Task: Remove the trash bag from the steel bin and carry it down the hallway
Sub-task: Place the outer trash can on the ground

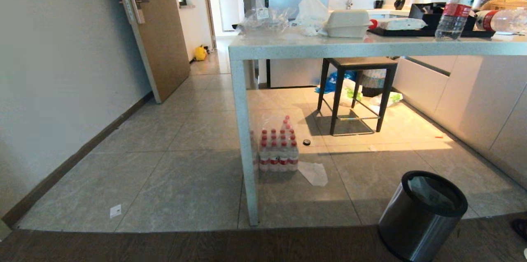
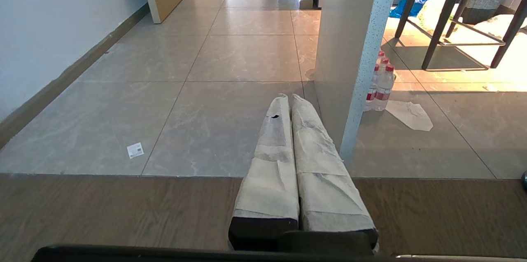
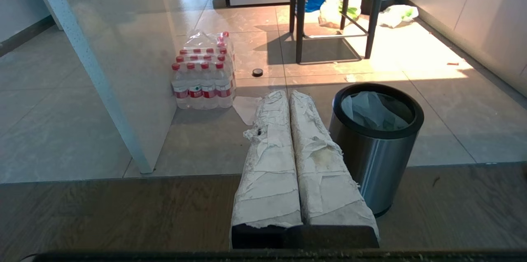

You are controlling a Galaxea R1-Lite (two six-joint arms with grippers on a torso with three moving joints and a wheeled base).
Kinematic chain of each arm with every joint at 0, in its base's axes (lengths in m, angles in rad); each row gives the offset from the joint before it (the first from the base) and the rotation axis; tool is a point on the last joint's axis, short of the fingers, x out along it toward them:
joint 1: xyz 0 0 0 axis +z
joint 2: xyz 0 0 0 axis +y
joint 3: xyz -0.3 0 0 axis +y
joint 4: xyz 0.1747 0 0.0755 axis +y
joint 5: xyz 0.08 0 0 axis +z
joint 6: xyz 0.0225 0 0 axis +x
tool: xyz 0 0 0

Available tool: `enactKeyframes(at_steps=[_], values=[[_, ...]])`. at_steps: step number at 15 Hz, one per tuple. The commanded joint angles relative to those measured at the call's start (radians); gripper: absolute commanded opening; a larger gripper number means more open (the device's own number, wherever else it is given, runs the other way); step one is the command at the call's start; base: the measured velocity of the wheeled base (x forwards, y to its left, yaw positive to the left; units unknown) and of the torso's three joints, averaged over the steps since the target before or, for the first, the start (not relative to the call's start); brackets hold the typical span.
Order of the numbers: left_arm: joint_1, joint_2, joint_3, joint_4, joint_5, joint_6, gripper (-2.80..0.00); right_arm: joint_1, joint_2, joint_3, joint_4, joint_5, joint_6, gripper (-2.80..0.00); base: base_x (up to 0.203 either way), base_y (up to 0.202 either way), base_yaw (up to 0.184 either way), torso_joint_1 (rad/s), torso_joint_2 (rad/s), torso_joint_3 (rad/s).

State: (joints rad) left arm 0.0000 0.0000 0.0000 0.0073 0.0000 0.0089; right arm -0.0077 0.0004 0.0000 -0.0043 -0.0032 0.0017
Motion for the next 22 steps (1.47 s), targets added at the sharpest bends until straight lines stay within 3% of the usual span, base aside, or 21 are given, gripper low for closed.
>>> enactKeyframes(at_steps=[1, 10, 22], values=[[0.0, 0.0, 0.0, 0.002, 0.0, 0.0, -2.8, 0.0, -0.002, 0.0, 0.0, 0.0, 0.0, -2.8, 0.0, 0.0, 0.0, 0.0, 0.0, 0.0], [0.0, 0.001, 0.0, 0.0, 0.002, -0.001, -2.8, 0.0, -0.002, 0.0, 0.0, -0.001, 0.0, -2.8, 0.009, 0.0, 0.001, 0.0, 0.0, 0.0], [0.0, 0.0, 0.0, 0.0, 0.0, 0.001, -2.8, 0.0, -0.002, 0.0, 0.0, -0.001, 0.0, -2.8, 0.178, 0.0, 0.002, 0.003, 0.0, 0.002]])
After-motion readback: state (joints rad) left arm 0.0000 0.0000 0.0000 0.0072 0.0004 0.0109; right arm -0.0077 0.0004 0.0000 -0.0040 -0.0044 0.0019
